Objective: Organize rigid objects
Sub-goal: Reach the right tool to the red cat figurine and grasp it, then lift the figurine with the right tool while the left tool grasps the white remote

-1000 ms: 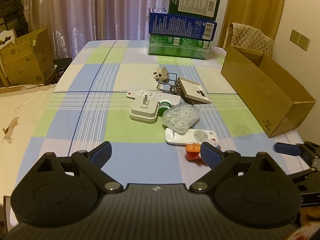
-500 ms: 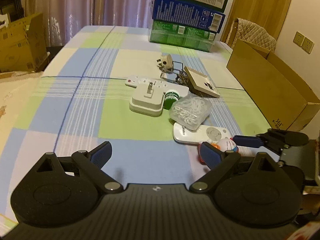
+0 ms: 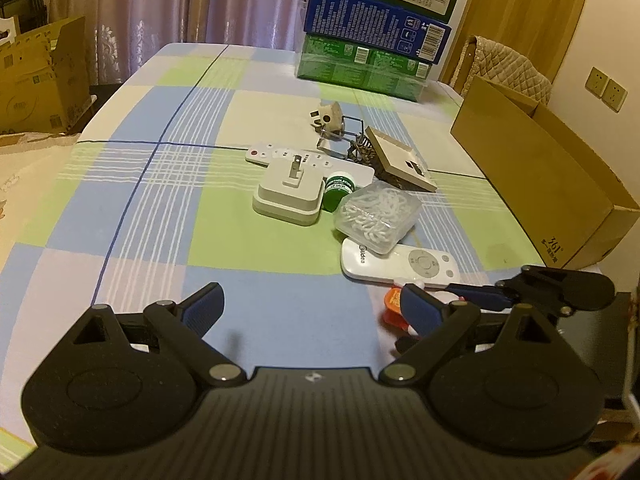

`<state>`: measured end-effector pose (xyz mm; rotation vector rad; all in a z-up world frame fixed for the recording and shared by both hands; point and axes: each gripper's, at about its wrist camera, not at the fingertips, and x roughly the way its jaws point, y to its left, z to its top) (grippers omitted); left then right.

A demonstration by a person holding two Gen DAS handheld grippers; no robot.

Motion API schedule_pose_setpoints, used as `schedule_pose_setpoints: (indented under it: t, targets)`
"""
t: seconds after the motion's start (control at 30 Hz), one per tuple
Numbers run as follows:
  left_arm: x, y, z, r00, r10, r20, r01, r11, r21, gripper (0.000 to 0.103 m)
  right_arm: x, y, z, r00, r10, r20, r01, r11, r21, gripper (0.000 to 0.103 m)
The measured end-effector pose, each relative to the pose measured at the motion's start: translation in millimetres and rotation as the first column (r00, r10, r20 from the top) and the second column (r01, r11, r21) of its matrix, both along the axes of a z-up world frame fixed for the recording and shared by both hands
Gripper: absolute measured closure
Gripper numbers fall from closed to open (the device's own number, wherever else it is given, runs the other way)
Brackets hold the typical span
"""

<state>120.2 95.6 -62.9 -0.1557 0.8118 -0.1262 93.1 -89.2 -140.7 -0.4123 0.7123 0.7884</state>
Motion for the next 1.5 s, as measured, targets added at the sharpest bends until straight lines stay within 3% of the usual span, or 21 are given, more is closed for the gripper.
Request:
schedule_pose_setpoints:
  t: [0.13,0.2,0.3,0.5,0.77,0.87,1.03,1.17,1.3,1.5]
  targets:
    - [-1,2,-1,1.0,0.012,-0.003,-0.012,1.0,-0.005,0.01,-2,-1,-3,0.999,0.015,-0.034,-0.015,1.0,0.003,0.049]
    - [-2,2,-1,1.0,0.011,0.0,-0.011,1.0,-0.004,0.01,-2,-4,-3,0.999,-0.007,-0.047,0.008,1.0,0.017,0.06]
    - [-2,0,-1,1.0,0.003,0.006,-0.003,1.0,0.0,0.01,0,-12,-1,0.995,-0.059,-0.083,0.063,0.997,0.046,0.06]
    - [-4,-8,-1,0.999,-0.037,0.024,0.037,0.999,0.003,0.01,-8,-38,21,0.989,-0.145,-0.027,0.147,0.986,0.085,0.06]
    - [11,-35,-14,0.99,-0.138,0.027,0.135,0.987,0.082,0.01,11,-84,25,0.934,-0.355,-0.038,0.357,0.931,0.079,0.06]
    - [27,-48,-22,0.98,-0.199,0.021,0.196,0.974,0.112,0.01,15,-95,20,0.917,-0.397,-0.045,0.399,0.914,0.07,0.06]
    - [49,-72,-35,0.934,-0.356,0.027,0.345,0.919,0.192,0.01,22,-108,19,0.898,-0.435,-0.06,0.439,0.895,0.083,0.06]
    - [67,-80,-49,0.908,-0.419,-0.011,0.412,0.887,0.206,0.01,25,-113,18,0.892,-0.447,-0.075,0.452,0.888,0.086,0.06]
    - [77,-82,-59,0.9,-0.436,-0.003,0.426,0.878,0.218,0.011,28,-114,18,0.886,-0.456,-0.086,0.463,0.881,0.095,0.06]
    - [64,-90,-54,0.881,-0.472,-0.032,0.47,0.867,0.164,0.022,27,-118,21,0.877,-0.472,-0.087,0.479,0.872,0.103,0.06]
